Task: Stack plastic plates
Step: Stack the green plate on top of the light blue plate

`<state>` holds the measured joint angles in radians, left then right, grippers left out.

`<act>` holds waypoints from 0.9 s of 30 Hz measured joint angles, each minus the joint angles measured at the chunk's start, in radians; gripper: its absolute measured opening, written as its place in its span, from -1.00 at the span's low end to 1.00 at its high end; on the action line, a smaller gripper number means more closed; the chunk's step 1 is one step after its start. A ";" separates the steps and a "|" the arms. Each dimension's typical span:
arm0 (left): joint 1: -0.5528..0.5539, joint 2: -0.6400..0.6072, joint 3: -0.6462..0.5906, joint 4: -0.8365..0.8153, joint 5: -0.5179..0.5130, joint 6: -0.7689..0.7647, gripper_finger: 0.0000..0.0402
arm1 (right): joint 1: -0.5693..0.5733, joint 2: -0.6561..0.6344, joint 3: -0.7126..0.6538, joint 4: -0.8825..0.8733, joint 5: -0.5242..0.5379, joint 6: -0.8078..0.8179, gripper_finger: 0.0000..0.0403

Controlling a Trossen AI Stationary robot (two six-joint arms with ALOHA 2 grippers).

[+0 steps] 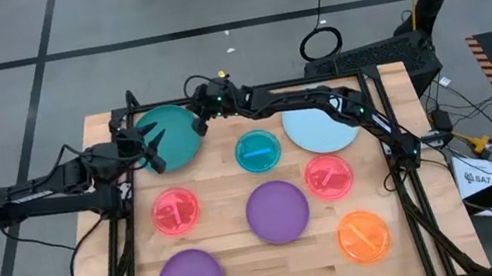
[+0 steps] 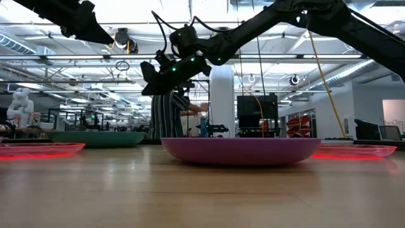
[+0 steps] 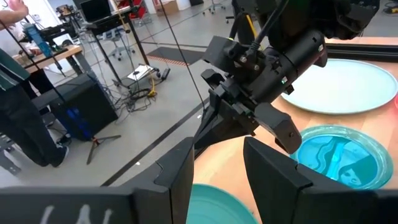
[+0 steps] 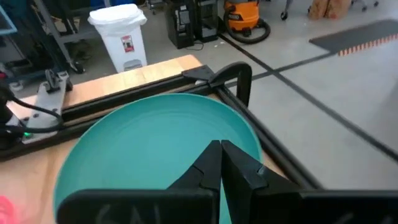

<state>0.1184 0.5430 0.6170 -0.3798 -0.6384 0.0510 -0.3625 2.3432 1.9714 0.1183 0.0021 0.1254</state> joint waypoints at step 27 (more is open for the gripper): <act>0.004 -0.003 -0.001 0.002 0.000 0.071 -0.27 | -0.027 0.082 -0.001 -0.129 0.021 0.405 -0.43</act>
<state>0.1222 0.5404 0.6163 -0.3773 -0.6380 0.1224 -0.3897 2.4250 1.9701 -0.0110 0.0232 0.5306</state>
